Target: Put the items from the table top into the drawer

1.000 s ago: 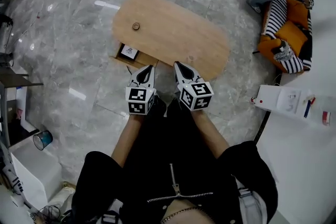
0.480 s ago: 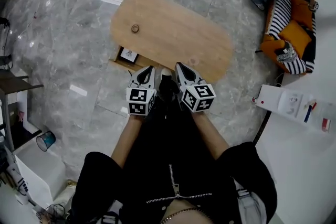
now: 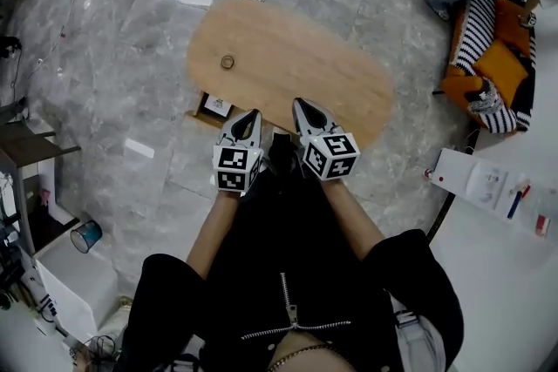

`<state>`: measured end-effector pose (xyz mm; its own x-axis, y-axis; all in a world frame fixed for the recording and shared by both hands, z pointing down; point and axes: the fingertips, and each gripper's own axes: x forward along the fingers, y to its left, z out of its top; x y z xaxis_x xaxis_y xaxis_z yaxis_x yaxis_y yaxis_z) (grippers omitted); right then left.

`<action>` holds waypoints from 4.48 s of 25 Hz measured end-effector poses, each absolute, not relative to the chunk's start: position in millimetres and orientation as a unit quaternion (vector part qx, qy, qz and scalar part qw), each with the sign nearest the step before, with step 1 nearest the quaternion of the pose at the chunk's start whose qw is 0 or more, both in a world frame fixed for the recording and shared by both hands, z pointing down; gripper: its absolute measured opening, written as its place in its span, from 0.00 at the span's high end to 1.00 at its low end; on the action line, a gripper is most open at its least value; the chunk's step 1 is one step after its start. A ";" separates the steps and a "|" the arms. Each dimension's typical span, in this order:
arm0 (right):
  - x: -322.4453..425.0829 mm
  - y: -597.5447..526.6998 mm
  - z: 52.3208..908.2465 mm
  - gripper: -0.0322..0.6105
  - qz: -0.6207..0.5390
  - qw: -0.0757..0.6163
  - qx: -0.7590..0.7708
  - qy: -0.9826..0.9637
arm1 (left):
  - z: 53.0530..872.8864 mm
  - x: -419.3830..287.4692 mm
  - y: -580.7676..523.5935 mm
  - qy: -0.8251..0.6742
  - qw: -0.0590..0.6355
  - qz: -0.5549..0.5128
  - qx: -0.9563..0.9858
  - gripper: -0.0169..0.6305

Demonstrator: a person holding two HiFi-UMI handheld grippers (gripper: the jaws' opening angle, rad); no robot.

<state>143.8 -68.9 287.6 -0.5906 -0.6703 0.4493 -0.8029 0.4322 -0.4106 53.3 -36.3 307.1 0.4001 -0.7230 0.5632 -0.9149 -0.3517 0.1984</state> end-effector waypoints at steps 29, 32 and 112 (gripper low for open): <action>192.7 -148.3 375.2 0.94 0.302 0.155 0.483 -0.807 | 365.3 90.8 -122.9 -0.474 0.254 0.226 0.812 0.95; 203.4 -140.5 394.4 0.94 0.306 0.165 0.495 -0.796 | 378.2 96.9 -120.9 -0.460 0.254 0.234 0.818 0.95; 217.7 -35.4 685.5 0.91 0.252 0.556 0.364 -0.704 | 532.1 59.4 -90.6 -0.419 0.338 0.303 0.786 0.95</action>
